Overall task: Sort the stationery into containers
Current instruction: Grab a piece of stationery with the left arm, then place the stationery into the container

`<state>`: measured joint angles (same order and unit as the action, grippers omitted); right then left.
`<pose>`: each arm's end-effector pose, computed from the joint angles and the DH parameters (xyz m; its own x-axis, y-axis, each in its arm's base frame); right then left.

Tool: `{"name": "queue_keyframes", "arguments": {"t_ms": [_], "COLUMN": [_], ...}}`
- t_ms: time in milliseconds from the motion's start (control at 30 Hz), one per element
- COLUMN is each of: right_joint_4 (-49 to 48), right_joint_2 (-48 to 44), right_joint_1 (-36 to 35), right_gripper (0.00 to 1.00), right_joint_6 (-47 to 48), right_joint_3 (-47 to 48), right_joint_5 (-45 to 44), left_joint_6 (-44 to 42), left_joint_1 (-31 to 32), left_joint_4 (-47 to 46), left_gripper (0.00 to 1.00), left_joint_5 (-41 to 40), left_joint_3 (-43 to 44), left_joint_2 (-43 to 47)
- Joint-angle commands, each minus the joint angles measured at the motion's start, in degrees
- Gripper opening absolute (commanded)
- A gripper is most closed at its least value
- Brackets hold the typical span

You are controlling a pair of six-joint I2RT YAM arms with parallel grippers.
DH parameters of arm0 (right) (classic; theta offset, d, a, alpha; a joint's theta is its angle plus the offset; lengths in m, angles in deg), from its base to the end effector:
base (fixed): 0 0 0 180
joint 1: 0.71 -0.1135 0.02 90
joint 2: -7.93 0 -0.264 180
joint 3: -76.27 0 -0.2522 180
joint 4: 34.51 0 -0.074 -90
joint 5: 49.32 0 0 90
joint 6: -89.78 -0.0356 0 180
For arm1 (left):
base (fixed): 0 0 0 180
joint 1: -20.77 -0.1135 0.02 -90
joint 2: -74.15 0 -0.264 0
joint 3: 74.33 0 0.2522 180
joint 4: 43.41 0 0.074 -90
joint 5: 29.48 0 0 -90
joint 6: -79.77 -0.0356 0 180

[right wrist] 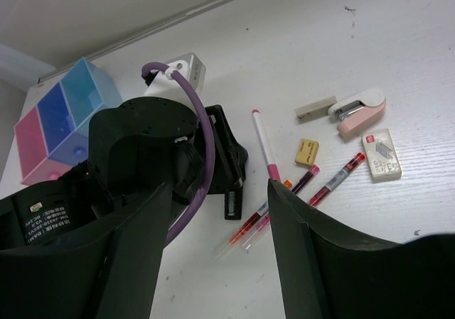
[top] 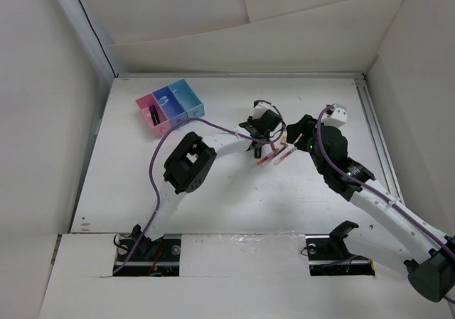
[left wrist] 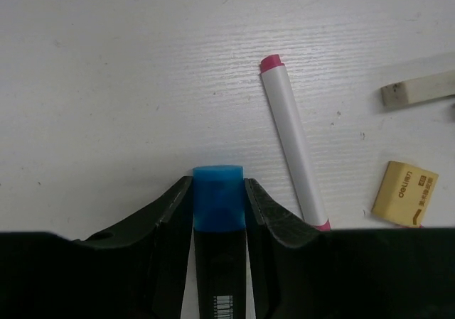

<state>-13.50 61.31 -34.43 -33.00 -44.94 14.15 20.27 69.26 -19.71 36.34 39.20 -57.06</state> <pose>0.1881 0.1064 0.3207 -0.2632 0.4067 -0.8748 0.0044 0.9073 0.4205 0.3516 -0.3753 0.1651 -0.6208 0.0029 -0.7839 0.1907 0.9705 -0.1475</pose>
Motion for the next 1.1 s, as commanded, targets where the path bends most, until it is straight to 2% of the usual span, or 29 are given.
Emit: {"name": "queue_keyframes", "arguments": {"t_ms": [0, 67, 100, 133, 267, 433, 567, 667, 700, 933, 1067], "right_joint_4": [-2.9, -2.9, -2.9, -2.9, -2.9, -2.9, -2.9, -3.4, -3.4, -3.9, -3.9], "right_joint_2": [-0.4, -0.4, -0.4, -0.4, -0.4, -0.4, -0.4, -0.4, -0.4, 0.2, 0.2], "right_joint_1": [0.3, 0.3, 0.3, 0.3, 0.3, 0.3, 0.3, 0.3, 0.3, -0.2, -0.2], "right_gripper": [0.63, 0.63, 0.63, 0.63, 0.63, 0.63, 0.63, 0.63, 0.63, 0.63, 0.63], "right_joint_6": [0.8, 0.8, 0.8, 0.8, 0.8, 0.8, 0.8, 0.8, 0.8, 0.8, 0.8], "right_joint_3": [1.5, 1.5, 1.5, 1.5, 1.5, 1.5, 1.5, 1.5, 1.5, 1.5, 1.5], "right_joint_5": [0.2, 0.2, 0.2, 0.2, 0.2, 0.2, 1.5, 2.1, 2.1, 4.6, 5.2], "left_joint_6": [-0.4, -0.4, -0.4, -0.4, -0.4, -1.0, -0.4, 0.9, 0.9, 3.8, 3.2], "left_joint_1": [0.4, 0.4, 0.4, 0.4, 0.4, -3.0, -9.8, -17.4, -21.6, -38.4, -43.1], "left_joint_4": [1.3, 1.3, 0.6, 0.6, 0.1, -1.2, -1.8, -1.8, -1.8, -2.4, -1.7], "left_gripper": [0.28, 0.16, 0.04, 0.0, 0.0, 0.0, 0.0, 0.0, 0.0, 0.0, 0.0], "left_joint_5": [-1.3, -1.3, -2.0, -2.0, -5.6, -4.5, -2.5, -0.7, -0.7, 0.2, -1.3], "left_joint_3": [2.2, 1.6, 1.0, 1.0, 0.5, -3.2, -6.2, -8.3, -8.4, -11.3, -11.9], "left_joint_2": [-0.7, -0.7, -0.2, 1.0, 5.1, 13.6, 20.5, 24.4, 25.6, 26.8, 25.7]}}
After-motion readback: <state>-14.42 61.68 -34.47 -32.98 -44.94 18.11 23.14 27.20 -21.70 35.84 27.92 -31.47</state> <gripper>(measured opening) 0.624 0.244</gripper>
